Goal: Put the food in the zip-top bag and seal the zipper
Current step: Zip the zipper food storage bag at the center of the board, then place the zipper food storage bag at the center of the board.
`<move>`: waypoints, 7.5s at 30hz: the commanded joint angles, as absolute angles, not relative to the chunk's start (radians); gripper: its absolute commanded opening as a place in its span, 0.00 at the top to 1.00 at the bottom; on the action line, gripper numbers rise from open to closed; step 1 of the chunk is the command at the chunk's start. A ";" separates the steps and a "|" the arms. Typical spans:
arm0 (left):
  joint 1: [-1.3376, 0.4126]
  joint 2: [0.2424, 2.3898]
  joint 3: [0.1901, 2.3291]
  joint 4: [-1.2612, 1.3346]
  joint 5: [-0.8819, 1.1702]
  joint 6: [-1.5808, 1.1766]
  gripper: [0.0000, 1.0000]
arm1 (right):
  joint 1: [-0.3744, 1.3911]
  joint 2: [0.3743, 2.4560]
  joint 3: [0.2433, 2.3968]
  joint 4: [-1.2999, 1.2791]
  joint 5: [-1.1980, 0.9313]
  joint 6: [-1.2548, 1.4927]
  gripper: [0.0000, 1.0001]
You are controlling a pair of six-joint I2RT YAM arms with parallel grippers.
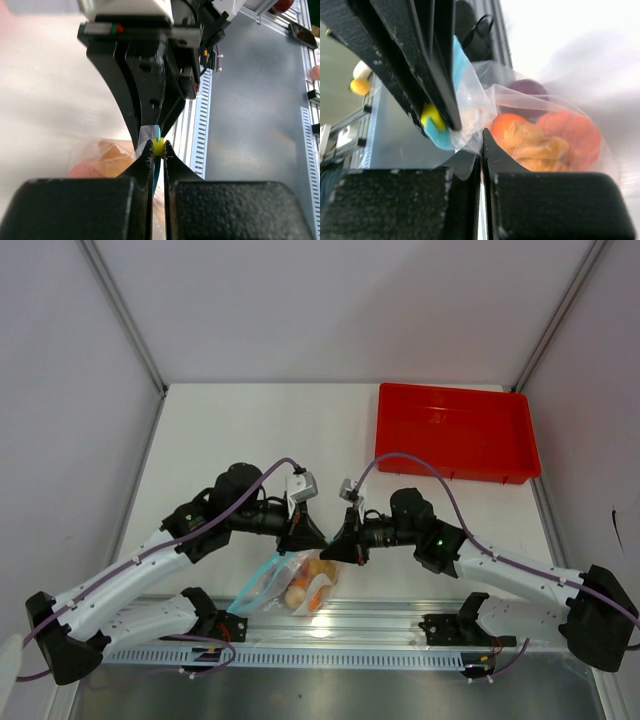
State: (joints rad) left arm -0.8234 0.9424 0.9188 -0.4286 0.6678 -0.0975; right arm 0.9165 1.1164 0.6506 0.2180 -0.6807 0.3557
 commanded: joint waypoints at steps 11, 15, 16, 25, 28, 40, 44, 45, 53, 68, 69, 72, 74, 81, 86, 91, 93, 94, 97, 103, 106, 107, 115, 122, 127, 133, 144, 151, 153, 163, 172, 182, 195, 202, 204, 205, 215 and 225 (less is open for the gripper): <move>-0.818 0.920 0.873 -0.413 0.741 -0.141 0.99 | 0.899 0.905 0.540 0.406 -0.446 0.515 1.00; -0.818 0.923 0.888 -0.422 0.669 -0.144 0.99 | 0.894 0.893 0.532 0.413 -0.460 0.534 1.00; -0.818 0.923 0.894 -0.428 0.620 -0.144 0.99 | 0.891 0.891 0.529 0.416 -0.474 0.538 1.00; -0.813 0.884 0.893 -0.419 0.430 -0.181 0.99 | 0.830 0.798 0.456 0.451 -0.528 0.630 1.00; -0.796 0.859 0.888 -0.397 0.416 -0.198 0.99 | 0.821 0.773 0.442 0.451 -0.555 0.646 1.00; -0.796 0.930 0.891 -0.264 0.844 -0.222 0.99 | 0.831 0.844 0.491 0.421 -0.702 0.582 1.00; -0.795 0.963 0.934 -0.353 0.877 -0.166 0.99 | 0.845 0.925 0.618 0.189 -0.778 0.399 0.81; -0.796 0.977 0.945 -0.362 0.888 -0.160 0.99 | 0.845 0.936 0.644 0.146 -0.796 0.330 0.69; -0.795 0.992 0.963 -0.374 0.949 -0.155 0.99 | 0.816 1.066 0.868 -0.182 -0.943 0.074 0.37; -0.795 1.000 0.976 -0.397 0.927 -0.158 0.99 | 0.868 1.164 0.900 -0.192 -1.005 0.064 0.58; -0.795 1.003 0.977 -0.397 0.923 -0.158 0.99 | 0.870 1.161 0.902 -0.186 -1.003 0.067 0.58; -0.796 1.008 0.974 -0.396 0.916 -0.164 0.99 | 0.879 1.161 0.917 -0.190 -1.000 0.068 0.59; -0.795 1.011 0.971 -0.393 0.914 -0.167 0.99 | 0.888 1.170 0.933 -0.216 -0.993 0.058 0.60; -0.795 1.025 0.985 -0.397 0.911 -0.173 0.99 | 0.897 1.215 0.965 -0.210 -0.962 0.060 0.87; -0.795 1.020 0.974 -0.411 0.896 -0.167 1.00 | 0.900 1.230 0.962 -0.196 -0.950 0.074 1.00; -0.793 1.020 0.973 -0.440 0.836 -0.158 0.96 | 0.896 1.183 0.913 -0.131 -0.853 0.141 1.00; -0.793 1.017 0.966 -0.459 0.812 -0.152 0.96 | 0.884 1.157 0.867 -0.059 -0.812 0.208 1.00; -0.793 1.019 0.963 -0.465 0.789 -0.152 0.96 | 0.867 1.129 0.850 -0.011 -0.798 0.234 1.00; -0.793 1.022 0.950 -0.479 0.764 -0.147 0.97 | 0.850 1.092 0.807 0.086 -0.755 0.325 1.00; -0.793 1.014 0.925 -0.488 0.730 -0.147 0.98 | 0.819 0.997 0.773 0.149 -0.689 0.440 1.00; -0.792 1.015 0.922 -0.488 0.732 -0.147 0.98 | 0.805 0.974 0.767 0.156 -0.680 0.463 1.00; -0.792 1.015 0.923 -0.488 0.735 -0.146 0.98 | 0.799 0.970 0.764 0.156 -0.669 0.466 1.00; -0.787 1.002 0.905 -0.491 0.765 -0.144 1.00 | 0.674 0.898 0.742 0.135 -0.664 0.492 1.00; -0.778 0.965 0.887 -0.506 0.764 -0.146 0.99 | 0.500 0.845 0.744 0.081 -0.696 0.494 1.00; -0.773 0.948 0.884 -0.523 0.758 -0.141 1.00 | 0.381 0.831 0.739 0.043 -0.669 0.517 1.00; -0.765 0.928 0.873 -0.538 0.753 -0.138 0.99 | 0.296 0.804 0.733 -0.029 -0.614 0.540 1.00; -0.752 0.893 0.861 -0.574 0.746 -0.132 1.00 | 0.198 0.775 0.715 -0.064 -0.629 0.555 1.00; -0.749 0.851 0.845 -0.600 0.695 -0.153 0.99 | 0.196 0.784 0.706 -0.034 -0.684 0.571 1.00; -0.749 0.824 0.859 -0.620 0.591 -0.181 1.00 | 0.209 0.808 0.706 -0.012 -0.754 0.563 1.00; -0.749 0.637 0.969 -0.627 0.133 -0.278 1.00 | 0.598 0.969 0.859 -0.198 -0.717 0.365 1.00; -0.703 0.661 0.852 -0.611 -0.012 -0.391 0.93 | 0.652 1.191 0.870 -0.011 -0.601 0.474 1.00; -0.327 0.922 0.859 -0.444 0.169 -0.442 0.98 | 0.618 1.782 1.340 0.005 -0.621 0.503 1.00; -0.152 1.198 1.109 -0.419 0.290 -0.442 0.09 | 0.474 2.272 1.955 -0.164 -0.696 0.558 1.00; -0.159 0.948 1.022 -0.403 0.253 -0.446 0.01 | 0.459 2.338 2.019 -0.173 -0.674 0.578 1.00; -0.170 0.867 0.991 -0.410 0.291 -0.459 0.01 | 0.457 2.350 2.020 -0.179 -0.658 0.572 0.94; -0.184 0.842 0.964 -0.414 0.335 -0.465 0.01 | 0.457 2.355 2.022 -0.192 -0.634 0.574 0.88; -0.313 0.532 0.697 -0.439 0.476 -0.598 0.00 | 0.445 2.378 2.066 -0.253 -0.499 0.548 0.40; -0.333 0.431 0.632 -0.477 0.512 -0.578 0.01 | 0.445 2.203 2.031 -0.363 -0.333 0.353 0.01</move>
